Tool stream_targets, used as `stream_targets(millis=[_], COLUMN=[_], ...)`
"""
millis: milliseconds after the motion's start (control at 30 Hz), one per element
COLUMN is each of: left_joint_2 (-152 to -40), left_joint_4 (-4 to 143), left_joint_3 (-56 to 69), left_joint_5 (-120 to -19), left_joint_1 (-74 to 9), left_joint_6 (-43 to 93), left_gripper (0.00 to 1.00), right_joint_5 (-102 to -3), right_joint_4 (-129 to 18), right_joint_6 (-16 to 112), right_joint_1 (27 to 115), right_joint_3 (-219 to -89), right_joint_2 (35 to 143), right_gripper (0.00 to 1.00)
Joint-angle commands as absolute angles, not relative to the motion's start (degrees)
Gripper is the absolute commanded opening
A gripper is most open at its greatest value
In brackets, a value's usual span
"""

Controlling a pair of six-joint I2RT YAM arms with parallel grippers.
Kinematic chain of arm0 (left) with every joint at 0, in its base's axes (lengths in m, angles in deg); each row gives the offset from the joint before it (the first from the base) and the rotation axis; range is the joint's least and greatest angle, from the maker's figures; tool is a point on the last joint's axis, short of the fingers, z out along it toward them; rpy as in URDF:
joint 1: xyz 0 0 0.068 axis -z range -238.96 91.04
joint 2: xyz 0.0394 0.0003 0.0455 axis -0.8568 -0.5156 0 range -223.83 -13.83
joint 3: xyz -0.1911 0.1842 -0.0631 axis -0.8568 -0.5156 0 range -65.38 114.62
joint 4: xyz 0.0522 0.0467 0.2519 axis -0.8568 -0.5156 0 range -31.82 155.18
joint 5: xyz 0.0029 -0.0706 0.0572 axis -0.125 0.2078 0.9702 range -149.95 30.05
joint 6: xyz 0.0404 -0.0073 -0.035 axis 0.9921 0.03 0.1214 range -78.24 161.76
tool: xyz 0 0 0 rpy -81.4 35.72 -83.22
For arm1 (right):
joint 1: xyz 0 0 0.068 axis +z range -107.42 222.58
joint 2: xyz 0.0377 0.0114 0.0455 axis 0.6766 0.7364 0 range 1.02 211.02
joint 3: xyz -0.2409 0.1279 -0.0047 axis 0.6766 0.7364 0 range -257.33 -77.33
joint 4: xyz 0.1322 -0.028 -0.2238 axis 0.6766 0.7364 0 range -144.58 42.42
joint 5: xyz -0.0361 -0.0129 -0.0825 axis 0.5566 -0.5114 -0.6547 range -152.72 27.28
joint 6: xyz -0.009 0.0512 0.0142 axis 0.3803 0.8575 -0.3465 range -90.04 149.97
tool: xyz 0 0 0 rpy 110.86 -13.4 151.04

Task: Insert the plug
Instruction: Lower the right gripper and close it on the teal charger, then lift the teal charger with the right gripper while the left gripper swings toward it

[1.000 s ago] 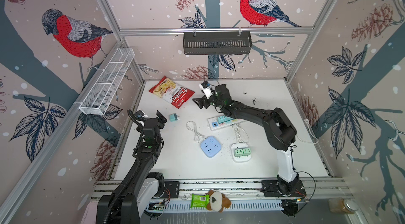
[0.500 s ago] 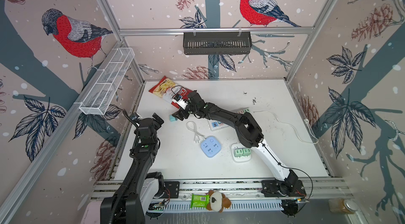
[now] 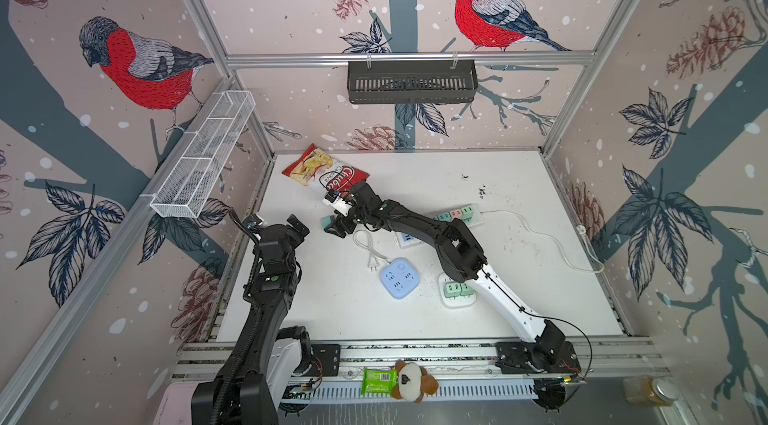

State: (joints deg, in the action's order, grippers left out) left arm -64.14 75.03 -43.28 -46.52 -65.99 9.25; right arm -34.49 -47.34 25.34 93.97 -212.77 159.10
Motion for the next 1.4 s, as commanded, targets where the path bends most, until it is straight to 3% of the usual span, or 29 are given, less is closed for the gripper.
stream_targets(millis=[0, 167, 500, 1000, 1367], left_joint_2=[-63.4, -62.5, -60.3, -62.6, -61.3], left_joint_4=[75.5, 75.2, 74.1, 76.3, 71.3], left_joint_3=[-43.2, -43.3, -43.3, -42.8, -41.4], left_joint_5=[-48.4, -49.0, -48.7, -49.9, -48.2], left_joint_1=[-66.1, -66.2, -66.2, -66.3, -66.5], left_joint_6=[9.6, 9.8, 10.5, 10.0, 5.3], left_gripper=[0.98, 0.98, 0.98, 0.98, 0.98], right_joint_5=[-32.8, -32.7, -33.3, -46.8, -44.6], right_joint_4=[-47.4, -46.3, -46.5, -51.1, -57.1], right_joint_6=[25.3, 23.5, 22.5, 30.8, 31.2], right_joint_1=[94.3, 95.0, 96.2, 98.9, 99.5], right_joint_3=[-213.9, -213.8, -208.7, -205.1, -198.7], right_joint_2=[159.5, 159.4, 156.6, 158.5, 154.7], right_gripper=[0.83, 0.79, 0.61, 0.62, 0.31])
